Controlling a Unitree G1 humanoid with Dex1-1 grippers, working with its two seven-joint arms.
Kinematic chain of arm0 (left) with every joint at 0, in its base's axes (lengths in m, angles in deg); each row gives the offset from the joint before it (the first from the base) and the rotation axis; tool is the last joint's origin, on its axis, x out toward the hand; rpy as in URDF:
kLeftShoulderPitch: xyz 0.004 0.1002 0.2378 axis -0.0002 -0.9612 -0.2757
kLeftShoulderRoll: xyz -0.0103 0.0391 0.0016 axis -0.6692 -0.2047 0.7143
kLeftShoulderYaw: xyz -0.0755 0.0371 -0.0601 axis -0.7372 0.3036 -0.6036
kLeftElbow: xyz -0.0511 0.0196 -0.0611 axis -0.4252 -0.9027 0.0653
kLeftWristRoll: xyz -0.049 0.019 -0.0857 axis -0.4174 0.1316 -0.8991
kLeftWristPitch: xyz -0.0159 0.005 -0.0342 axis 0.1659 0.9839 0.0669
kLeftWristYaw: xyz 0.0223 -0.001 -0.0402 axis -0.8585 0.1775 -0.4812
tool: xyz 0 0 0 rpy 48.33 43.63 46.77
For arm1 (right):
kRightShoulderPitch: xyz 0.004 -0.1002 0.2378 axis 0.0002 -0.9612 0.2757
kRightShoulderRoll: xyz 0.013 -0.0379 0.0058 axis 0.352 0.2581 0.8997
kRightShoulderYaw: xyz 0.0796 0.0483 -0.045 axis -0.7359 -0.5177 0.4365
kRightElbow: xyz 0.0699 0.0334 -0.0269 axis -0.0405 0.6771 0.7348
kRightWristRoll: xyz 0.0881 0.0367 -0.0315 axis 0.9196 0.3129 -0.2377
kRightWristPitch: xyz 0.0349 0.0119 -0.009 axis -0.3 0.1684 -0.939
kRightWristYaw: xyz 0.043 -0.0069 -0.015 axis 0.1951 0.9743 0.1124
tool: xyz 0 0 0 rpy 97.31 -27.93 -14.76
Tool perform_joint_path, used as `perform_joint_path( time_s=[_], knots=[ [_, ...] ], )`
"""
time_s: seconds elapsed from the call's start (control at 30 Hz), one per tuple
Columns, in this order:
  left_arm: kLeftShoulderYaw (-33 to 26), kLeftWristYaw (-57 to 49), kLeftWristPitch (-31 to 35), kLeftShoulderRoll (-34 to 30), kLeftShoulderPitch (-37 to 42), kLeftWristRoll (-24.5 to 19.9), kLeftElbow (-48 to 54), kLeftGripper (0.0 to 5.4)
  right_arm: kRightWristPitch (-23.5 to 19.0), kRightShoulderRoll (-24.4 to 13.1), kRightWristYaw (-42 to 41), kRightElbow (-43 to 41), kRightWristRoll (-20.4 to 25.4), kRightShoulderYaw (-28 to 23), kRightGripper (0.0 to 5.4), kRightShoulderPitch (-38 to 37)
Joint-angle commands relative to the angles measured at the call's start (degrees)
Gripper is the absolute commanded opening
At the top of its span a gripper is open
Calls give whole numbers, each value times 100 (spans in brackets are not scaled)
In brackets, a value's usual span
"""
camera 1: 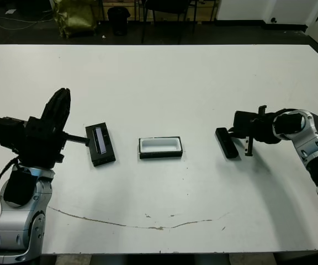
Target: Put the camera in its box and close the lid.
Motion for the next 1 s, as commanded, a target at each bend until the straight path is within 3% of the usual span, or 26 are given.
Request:
perform_joint_path(
  time_s=[0.03,0.13,0.63,0.87,1.0],
  knots=[
    [15,-12,19,19,-86,40,-75,0,-80,175,-88,196,-126,173,3,-221],
    [15,-26,47,24,-99,40,-58,0,109,200,-89,217,-154,227,3,-197],
    [25,-31,87,35,-125,28,-22,0,227,385,-82,456,-209,341,3,-76],
    [18,16,68,30,-117,-23,-46,0,86,409,-96,480,-212,349,3,-41],
    [33,-10,66,26,-123,16,-38,0,76,369,474,479,-231,197,3,-120]
  ],
)
